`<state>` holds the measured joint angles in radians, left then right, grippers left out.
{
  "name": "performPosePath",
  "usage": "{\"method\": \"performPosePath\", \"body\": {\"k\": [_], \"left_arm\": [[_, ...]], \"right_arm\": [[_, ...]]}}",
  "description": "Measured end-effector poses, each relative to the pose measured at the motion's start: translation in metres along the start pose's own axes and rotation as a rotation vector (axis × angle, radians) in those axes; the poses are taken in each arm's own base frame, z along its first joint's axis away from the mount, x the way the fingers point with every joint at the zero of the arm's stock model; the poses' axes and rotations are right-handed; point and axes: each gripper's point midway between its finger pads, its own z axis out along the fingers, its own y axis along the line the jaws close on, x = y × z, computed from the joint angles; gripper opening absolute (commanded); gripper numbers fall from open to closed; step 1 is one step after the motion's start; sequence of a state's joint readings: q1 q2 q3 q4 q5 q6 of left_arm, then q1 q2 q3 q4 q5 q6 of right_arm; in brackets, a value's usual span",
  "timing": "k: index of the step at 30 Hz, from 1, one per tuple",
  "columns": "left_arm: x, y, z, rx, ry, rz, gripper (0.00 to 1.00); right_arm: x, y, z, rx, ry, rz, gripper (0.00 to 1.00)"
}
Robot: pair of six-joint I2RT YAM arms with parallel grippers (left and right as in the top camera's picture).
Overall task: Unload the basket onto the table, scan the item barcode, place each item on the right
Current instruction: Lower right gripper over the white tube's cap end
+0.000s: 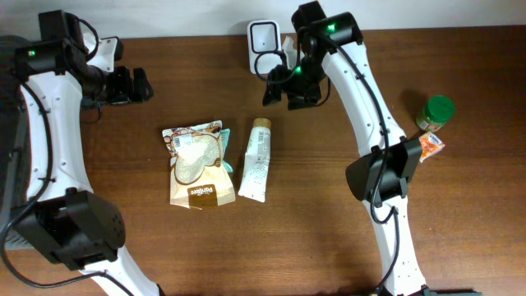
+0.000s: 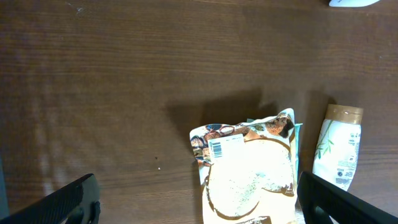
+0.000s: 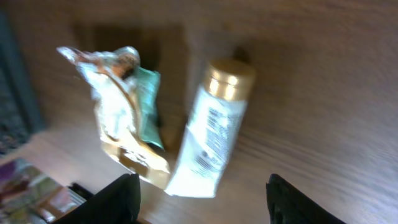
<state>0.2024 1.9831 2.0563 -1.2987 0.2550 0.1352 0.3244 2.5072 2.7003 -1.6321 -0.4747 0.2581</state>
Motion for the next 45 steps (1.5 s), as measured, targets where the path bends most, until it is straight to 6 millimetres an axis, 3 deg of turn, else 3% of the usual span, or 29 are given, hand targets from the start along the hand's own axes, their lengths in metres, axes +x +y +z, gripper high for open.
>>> {"method": "performPosePath", "body": {"k": [5, 10, 18, 25, 28, 30, 32, 36, 39, 45], "left_arm": [[0.0, 0.0, 0.0, 0.0, 0.0, 0.0, 0.99], [0.0, 0.0, 0.0, 0.0, 0.0, 0.0, 0.99], [0.0, 0.0, 0.0, 0.0, 0.0, 0.0, 0.99], [0.0, 0.0, 0.0, 0.0, -0.001, 0.0, 0.99], [0.0, 0.0, 0.0, 0.0, 0.0, 0.0, 0.99], [0.0, 0.0, 0.0, 0.0, 0.0, 0.0, 0.99], [0.0, 0.0, 0.0, 0.0, 0.0, 0.0, 0.99], [0.0, 0.0, 0.0, 0.0, 0.0, 0.0, 0.99], [0.0, 0.0, 0.0, 0.0, 0.0, 0.0, 0.99], [0.0, 0.0, 0.0, 0.0, 0.0, 0.0, 0.99]], "right_arm": [[0.012, -0.007, -0.018, 0.078, -0.003, -0.025, 0.63], [0.022, 0.019, -0.063, 0.074, -0.103, -0.12, 0.63], [0.045, 0.058, -0.095, 0.065, -0.175, -0.235, 0.63], [0.082, 0.059, -0.128, 0.109, -0.201, -0.259, 0.63], [0.097, 0.053, -0.131, 0.123, -0.179, -0.259, 0.63], [0.099, 0.047, -0.121, 0.131, -0.151, -0.249, 0.63], [0.085, 0.041, -0.098, 0.129, -0.154, -0.229, 0.63], [0.055, 0.021, -0.027, 0.121, -0.173, -0.159, 0.62], [0.052, 0.004, 0.026, 0.115, -0.168, -0.096, 0.63], [0.056, 0.002, 0.086, 0.091, -0.172, -0.053, 0.63]]}}
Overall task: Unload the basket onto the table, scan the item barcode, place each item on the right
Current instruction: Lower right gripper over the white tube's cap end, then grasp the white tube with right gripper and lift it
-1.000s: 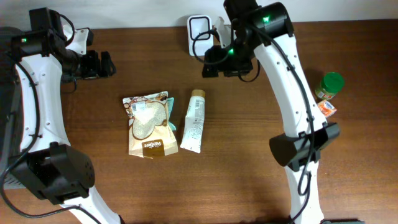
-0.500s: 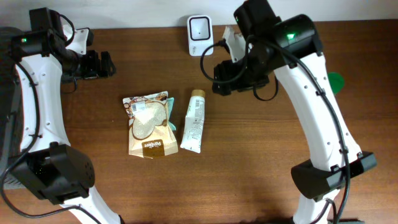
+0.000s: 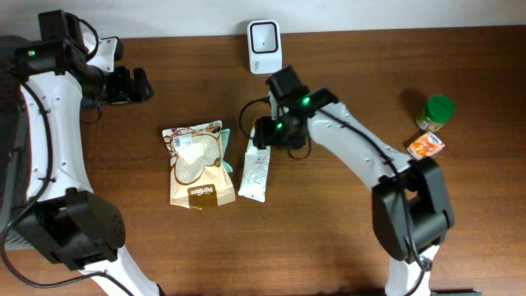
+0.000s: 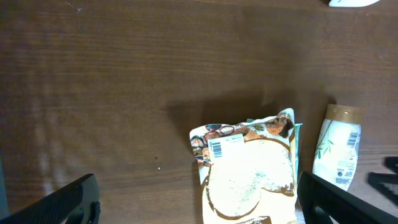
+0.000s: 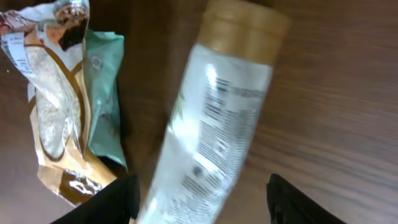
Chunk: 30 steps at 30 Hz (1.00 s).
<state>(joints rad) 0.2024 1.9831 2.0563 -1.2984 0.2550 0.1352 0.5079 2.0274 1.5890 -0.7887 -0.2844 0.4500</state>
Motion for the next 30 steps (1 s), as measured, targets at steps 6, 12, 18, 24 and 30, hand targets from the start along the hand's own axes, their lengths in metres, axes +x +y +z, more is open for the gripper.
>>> {"method": "performPosePath", "body": {"k": [6, 12, 18, 24, 30], "left_arm": [[0.0, 0.0, 0.0, 0.0, 0.0, 0.0, 0.99], [0.0, 0.0, 0.0, 0.0, 0.0, 0.0, 0.99], [0.0, 0.0, 0.0, 0.0, 0.0, 0.0, 0.99], [0.0, 0.0, 0.0, 0.0, 0.0, 0.0, 0.99], [0.0, 0.0, 0.0, 0.0, 0.0, 0.0, 0.99]], "right_arm": [[0.009, -0.004, 0.029, 0.016, 0.049, 0.073, 0.62], [0.024, -0.011, 0.036, 0.039, 0.113, 0.116, 0.66], [0.033, -0.002, 0.034, -0.02, 0.165, 0.099, 0.67], [0.056, -0.003, 0.042, -0.07, 0.242, 0.102, 0.67], [0.062, -0.001, 0.051, -0.12, 0.247, 0.1, 0.47]]}}
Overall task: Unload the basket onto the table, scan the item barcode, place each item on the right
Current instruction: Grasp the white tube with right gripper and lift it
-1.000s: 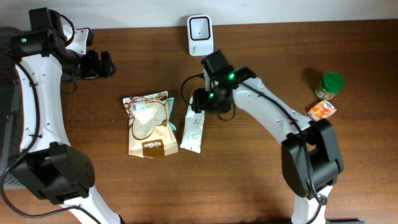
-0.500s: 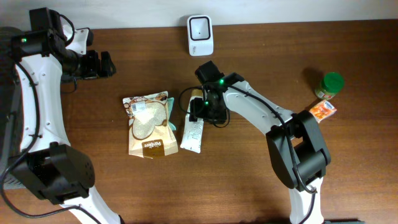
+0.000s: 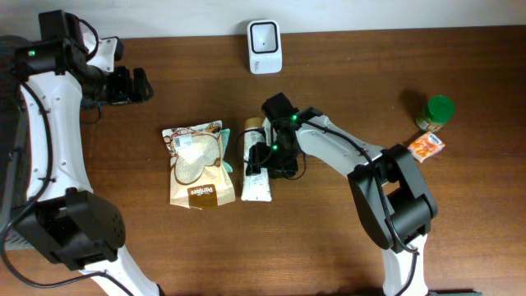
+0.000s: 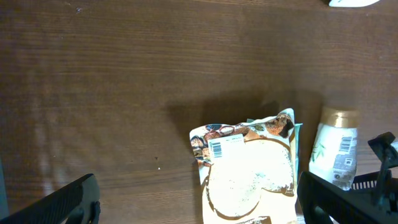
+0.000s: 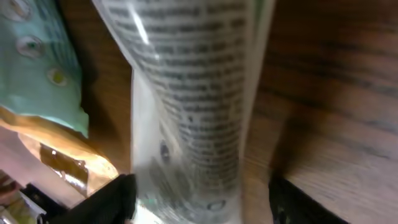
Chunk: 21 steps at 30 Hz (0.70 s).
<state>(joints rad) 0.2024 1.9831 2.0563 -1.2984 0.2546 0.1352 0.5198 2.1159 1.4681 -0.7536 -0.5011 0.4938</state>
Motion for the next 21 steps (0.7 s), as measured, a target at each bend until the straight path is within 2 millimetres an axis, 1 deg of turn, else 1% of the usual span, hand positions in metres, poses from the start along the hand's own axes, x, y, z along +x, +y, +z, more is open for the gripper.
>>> {"method": "performPosePath", "body": {"k": [3, 5, 6, 7, 13, 16, 21], "left_arm": [[0.0, 0.0, 0.0, 0.0, 0.0, 0.0, 0.99], [0.0, 0.0, 0.0, 0.0, 0.0, 0.0, 0.99], [0.0, 0.0, 0.0, 0.0, 0.0, 0.0, 0.99], [0.0, 0.0, 0.0, 0.0, 0.0, 0.0, 0.99], [0.0, 0.0, 0.0, 0.0, 0.0, 0.0, 0.99], [0.0, 0.0, 0.0, 0.0, 0.0, 0.0, 0.99], [0.0, 0.0, 0.0, 0.0, 0.0, 0.0, 0.99]], "right_arm": [[-0.005, 0.004, 0.001, -0.018, -0.02, -0.014, 0.33], [-0.007, 0.007, 0.001, -0.029, -0.03, -0.027, 0.19], [-0.007, 0.01, 0.002, -0.035, -0.031, -0.04, 0.08], [-0.007, 0.011, 0.002, -0.039, -0.032, -0.042, 0.04], [-0.004, 0.016, 0.003, -0.055, -0.022, -0.063, 0.04], [0.0, 0.015, 0.002, -0.06, -0.001, -0.085, 0.04], [0.008, 0.008, -0.011, -0.042, 0.014, -0.15, 0.04]]}}
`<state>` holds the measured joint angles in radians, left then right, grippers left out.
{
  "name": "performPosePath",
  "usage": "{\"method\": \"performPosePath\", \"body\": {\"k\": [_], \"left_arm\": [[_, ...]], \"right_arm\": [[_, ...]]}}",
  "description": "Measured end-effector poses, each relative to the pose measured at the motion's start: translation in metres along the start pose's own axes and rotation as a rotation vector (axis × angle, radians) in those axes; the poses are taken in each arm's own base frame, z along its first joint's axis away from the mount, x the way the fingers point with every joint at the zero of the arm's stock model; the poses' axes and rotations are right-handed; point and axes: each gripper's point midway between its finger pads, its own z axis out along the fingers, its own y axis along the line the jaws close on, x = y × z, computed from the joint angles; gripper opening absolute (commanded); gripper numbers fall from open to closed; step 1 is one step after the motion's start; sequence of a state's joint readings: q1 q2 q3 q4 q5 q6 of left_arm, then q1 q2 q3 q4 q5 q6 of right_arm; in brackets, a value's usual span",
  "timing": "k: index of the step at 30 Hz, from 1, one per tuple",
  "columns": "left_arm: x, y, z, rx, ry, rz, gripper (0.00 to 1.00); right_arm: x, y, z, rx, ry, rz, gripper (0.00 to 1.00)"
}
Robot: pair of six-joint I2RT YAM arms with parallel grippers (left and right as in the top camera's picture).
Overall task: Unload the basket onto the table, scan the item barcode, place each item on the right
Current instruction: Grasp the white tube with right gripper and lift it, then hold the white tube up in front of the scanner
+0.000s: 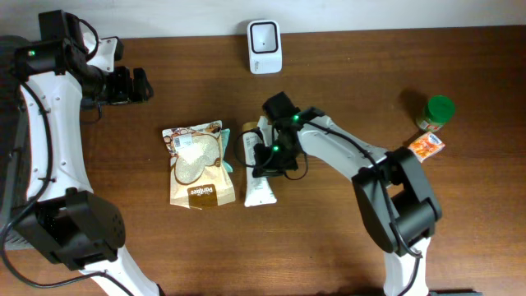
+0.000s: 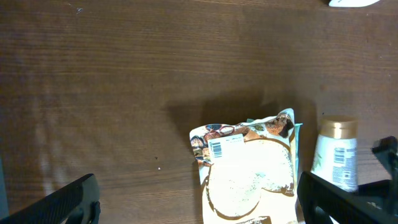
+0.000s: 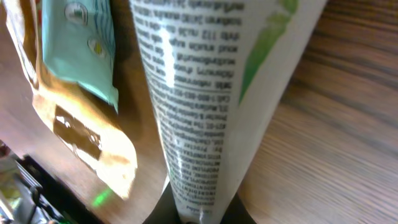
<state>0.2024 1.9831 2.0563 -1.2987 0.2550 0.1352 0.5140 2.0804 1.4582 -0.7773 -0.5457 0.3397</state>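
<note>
A white lotion tube (image 1: 261, 177) with a gold cap lies on the brown table, its printed side facing my right wrist camera. My right gripper (image 1: 266, 156) is shut on the tube (image 3: 205, 93), with a dark finger on each side of it near the bottom edge of that view. The white barcode scanner (image 1: 265, 36) stands at the table's far edge, above the tube in the overhead view. My left gripper (image 1: 134, 85) hangs open at the far left, holding nothing. In the left wrist view the tube (image 2: 336, 158) shows at the right.
A tan snack pouch (image 1: 196, 164) lies just left of the tube, with a teal packet (image 3: 78, 43) under its edge. A green-lidded jar (image 1: 436, 113) and an orange packet (image 1: 426, 145) sit at the right edge of the table (image 1: 329, 247).
My right gripper's fingers stood wide apart on either side of the tube; now they are shut on it. The tube has turned slightly on the table. The left arm has not moved.
My right gripper was open near the scanner at the far edge. Then it was over the tube's cap end, still open. Then it was low, with its fingers either side of the tube's middle, and now it is shut on the tube. The left arm stayed still throughout.
</note>
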Motion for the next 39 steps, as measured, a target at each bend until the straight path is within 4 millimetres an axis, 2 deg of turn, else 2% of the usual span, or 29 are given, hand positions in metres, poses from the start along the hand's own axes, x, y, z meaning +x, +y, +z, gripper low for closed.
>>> {"method": "performPosePath", "body": {"k": [5, 10, 13, 16, 22, 26, 28, 32, 34, 37, 39], "left_arm": [[0.0, 0.0, 0.0, 0.0, 0.0, 0.0, 0.99], [0.0, 0.0, 0.0, 0.0, 0.0, 0.0, 0.99], [0.0, 0.0, 0.0, 0.0, 0.0, 0.0, 0.99], [0.0, 0.0, 0.0, 0.0, 0.0, 0.0, 0.99], [0.0, 0.0, 0.0, 0.0, 0.0, 0.0, 0.99], [0.0, 0.0, 0.0, 0.0, 0.0, 0.0, 0.99], [0.0, 0.0, 0.0, 0.0, 0.0, 0.0, 0.99], [0.0, 0.0, 0.0, 0.0, 0.0, 0.0, 0.99], [0.0, 0.0, 0.0, -0.001, 0.001, 0.0, 0.99], [0.0, 0.0, 0.0, 0.0, 0.001, 0.0, 0.99], [0.0, 0.0, 0.0, 0.0, 0.0, 0.0, 0.99]], "right_arm": [[-0.003, 0.005, -0.03, -0.015, -0.048, -0.088, 0.04], [0.002, 0.041, -0.069, -0.273, -0.065, -0.222, 0.04], [-0.001, 0.052, -0.105, -0.402, -0.127, -0.272, 0.04], [-0.003, 0.059, -0.151, -0.467, -0.224, -0.313, 0.04], [0.016, 0.083, -0.221, -0.513, -0.365, -0.386, 0.04], [0.025, 0.093, -0.235, -0.532, -0.376, -0.365, 0.04], [0.023, 0.088, -0.232, -0.504, -0.365, -0.298, 0.04], [0.021, 0.065, -0.226, -0.318, -0.329, -0.117, 0.04], [0.013, 0.066, -0.239, -0.214, -0.343, -0.101, 0.04], [-0.016, 0.085, -0.274, -0.08, -0.427, -0.178, 0.04], [-0.037, 0.097, -0.288, 0.008, -0.486, -0.253, 0.04]]}}
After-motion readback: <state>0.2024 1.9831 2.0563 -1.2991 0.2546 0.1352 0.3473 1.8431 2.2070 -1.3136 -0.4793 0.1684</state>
